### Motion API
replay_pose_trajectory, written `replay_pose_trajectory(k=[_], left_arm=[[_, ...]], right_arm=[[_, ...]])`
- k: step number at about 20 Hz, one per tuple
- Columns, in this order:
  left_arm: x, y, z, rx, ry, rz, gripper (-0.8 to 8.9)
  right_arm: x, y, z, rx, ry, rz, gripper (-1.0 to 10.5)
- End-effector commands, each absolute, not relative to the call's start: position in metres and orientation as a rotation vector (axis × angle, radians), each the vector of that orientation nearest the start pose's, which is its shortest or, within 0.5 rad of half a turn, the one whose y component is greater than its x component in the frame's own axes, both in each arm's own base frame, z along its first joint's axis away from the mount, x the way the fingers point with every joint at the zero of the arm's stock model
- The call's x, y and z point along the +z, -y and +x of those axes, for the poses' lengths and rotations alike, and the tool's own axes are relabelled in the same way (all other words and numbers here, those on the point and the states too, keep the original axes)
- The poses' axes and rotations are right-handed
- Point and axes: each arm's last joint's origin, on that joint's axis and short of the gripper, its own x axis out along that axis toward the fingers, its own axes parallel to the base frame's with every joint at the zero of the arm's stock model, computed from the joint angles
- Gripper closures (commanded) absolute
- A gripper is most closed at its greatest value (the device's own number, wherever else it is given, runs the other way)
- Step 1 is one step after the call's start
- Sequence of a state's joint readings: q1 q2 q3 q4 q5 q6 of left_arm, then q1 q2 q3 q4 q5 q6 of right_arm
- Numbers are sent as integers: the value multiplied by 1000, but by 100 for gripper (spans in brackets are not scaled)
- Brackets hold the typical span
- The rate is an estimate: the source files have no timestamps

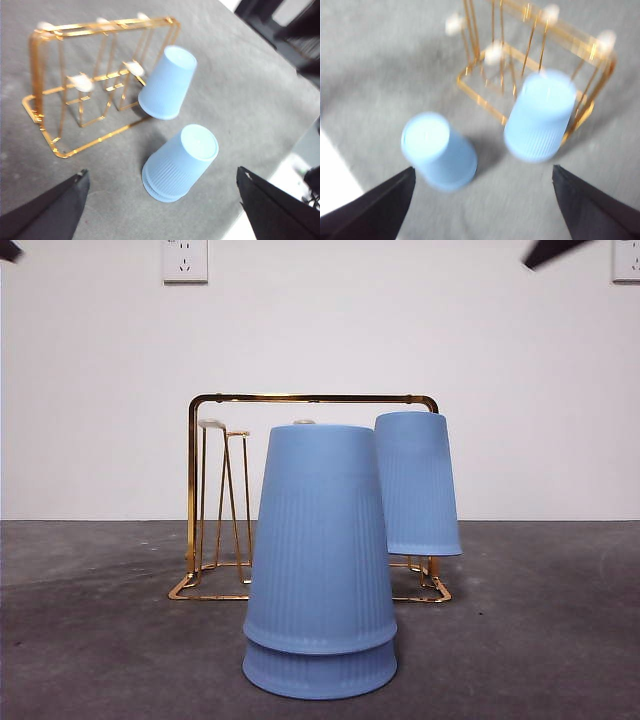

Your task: Pick the top cup and place it on cupholder, pick up the mid cup and place it on cupholder, last pick the bottom cup and place it on cupholder.

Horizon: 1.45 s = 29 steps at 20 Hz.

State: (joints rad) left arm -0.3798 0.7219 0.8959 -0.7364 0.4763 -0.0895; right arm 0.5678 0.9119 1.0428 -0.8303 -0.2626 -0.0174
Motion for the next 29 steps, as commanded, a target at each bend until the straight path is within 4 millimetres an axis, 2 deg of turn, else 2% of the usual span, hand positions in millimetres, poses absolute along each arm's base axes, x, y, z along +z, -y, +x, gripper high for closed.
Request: replay_pose_trajectory(k=[1,6,10,14,20,29], left_arm=[[338,78,128,-835,-612,-73,345],[333,134,149,-885,-671,57,345],[320,179,162,-884,-715,167,344],[303,212,171,-895,-780,257,344],[279,237,178,-874,-848,345,344],[260,248,180,-866,-909,401,353]], right_arm=[[337,-88,122,802,-678,-87,512],[327,-74,100,784,-653,-30,513],[327,-70,94,781,-665,-28,513],[324,-69,93,778,-693,-33,513],[324,-69,93,778,-692,-33,513],[324,-69,93,780,-688,-40,513]])
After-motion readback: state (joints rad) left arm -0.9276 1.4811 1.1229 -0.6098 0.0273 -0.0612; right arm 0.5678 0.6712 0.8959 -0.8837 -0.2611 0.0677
